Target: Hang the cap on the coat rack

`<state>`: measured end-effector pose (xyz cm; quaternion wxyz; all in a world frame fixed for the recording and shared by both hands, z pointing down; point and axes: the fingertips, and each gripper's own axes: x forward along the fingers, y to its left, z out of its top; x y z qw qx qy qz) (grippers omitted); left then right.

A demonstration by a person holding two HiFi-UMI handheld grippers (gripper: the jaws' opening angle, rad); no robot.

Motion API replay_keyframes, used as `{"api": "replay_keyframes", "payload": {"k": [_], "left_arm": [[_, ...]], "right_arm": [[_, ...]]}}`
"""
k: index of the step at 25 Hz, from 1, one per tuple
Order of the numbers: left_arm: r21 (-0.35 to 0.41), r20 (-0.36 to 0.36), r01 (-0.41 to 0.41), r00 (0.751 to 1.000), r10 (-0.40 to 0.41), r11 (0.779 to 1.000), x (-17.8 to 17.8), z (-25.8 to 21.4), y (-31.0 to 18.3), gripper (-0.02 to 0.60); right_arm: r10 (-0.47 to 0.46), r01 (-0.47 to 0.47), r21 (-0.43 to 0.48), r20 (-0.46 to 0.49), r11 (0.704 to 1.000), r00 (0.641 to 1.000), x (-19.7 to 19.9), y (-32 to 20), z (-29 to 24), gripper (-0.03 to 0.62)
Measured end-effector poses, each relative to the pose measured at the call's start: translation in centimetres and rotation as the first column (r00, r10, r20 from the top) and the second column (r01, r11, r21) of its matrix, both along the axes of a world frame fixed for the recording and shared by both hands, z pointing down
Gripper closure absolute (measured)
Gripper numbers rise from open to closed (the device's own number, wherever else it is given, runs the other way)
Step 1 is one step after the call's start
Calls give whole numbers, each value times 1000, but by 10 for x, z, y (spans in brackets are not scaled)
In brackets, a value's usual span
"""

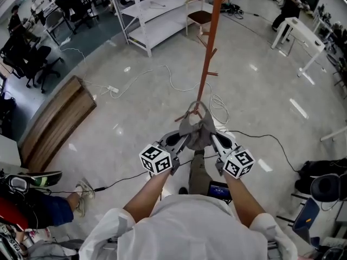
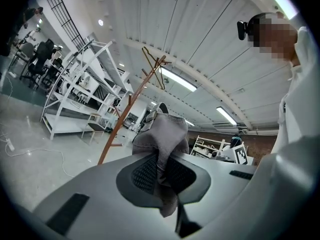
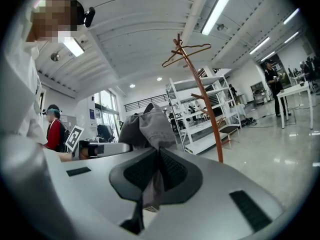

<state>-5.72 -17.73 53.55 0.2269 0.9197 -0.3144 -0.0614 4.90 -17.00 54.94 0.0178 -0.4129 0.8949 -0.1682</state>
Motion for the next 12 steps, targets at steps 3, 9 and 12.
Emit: {"api": "replay_keyframes", "payload": {"k": [3,9,12], "left_arm": [[6,9,0,1000,0,1000,5,0,-20,551],[27,20,19,1000,-20,999,1,-3,-77,551],[40,23,21,999,-22,999,7,-13,-109,551]], "right_arm": [[2,-2,0,9,1000,1000,4,-20,4,565],[-11,10,34,18,999,1000,2,-77,-1,565],[-19,18,48,15,999,1000,8,-109,-10,565]]}}
